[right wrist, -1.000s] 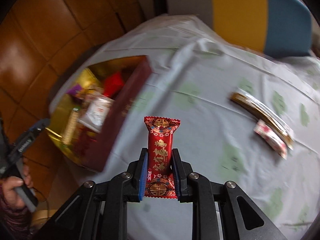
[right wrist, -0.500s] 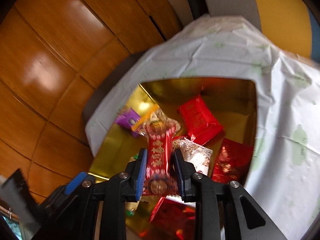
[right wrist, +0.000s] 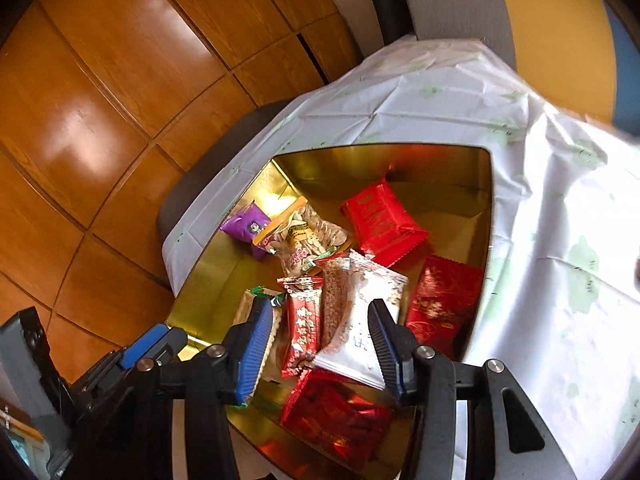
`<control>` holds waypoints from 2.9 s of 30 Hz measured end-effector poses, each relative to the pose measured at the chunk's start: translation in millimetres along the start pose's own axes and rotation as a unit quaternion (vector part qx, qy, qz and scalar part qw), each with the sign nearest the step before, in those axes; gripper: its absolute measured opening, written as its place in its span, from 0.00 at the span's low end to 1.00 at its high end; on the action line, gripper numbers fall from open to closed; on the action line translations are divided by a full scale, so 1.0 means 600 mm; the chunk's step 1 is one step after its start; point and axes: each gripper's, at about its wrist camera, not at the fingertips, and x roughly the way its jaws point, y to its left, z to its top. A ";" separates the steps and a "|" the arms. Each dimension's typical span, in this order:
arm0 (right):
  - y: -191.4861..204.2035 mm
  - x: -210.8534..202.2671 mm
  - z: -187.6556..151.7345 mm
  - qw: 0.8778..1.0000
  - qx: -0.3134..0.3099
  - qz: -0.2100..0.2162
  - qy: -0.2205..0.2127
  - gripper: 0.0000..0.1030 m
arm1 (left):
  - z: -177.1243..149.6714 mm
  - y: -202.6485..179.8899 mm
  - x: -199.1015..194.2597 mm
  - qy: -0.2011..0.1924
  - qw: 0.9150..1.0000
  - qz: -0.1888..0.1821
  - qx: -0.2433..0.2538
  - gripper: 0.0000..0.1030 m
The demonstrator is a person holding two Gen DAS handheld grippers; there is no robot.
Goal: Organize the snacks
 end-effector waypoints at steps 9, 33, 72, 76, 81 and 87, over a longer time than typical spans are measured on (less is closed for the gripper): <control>-0.017 -0.062 -0.031 0.998 0.003 -0.050 -0.047 0.51 | -0.003 -0.015 -0.011 -0.005 1.000 -0.006 0.011 0.31; 0.009 -0.138 -0.191 0.968 -0.006 -0.210 -0.140 0.99 | -0.056 -0.067 -0.061 -0.036 0.999 0.009 0.035 0.32; 0.052 -0.120 -0.217 0.960 -0.041 -0.238 -0.142 1.00 | -0.068 -0.052 -0.078 -0.062 0.996 0.057 0.019 0.43; 0.055 -0.120 -0.218 0.960 -0.045 -0.237 -0.143 1.00 | -0.066 -0.053 -0.078 -0.059 0.997 0.050 0.018 0.43; 0.058 -0.121 -0.218 0.959 -0.046 -0.238 -0.146 1.00 | -0.065 -0.053 -0.081 -0.061 0.997 0.052 0.017 0.43; 0.058 -0.120 -0.219 0.959 -0.047 -0.237 -0.145 1.00 | -0.064 -0.053 -0.087 -0.072 0.996 0.055 0.015 0.43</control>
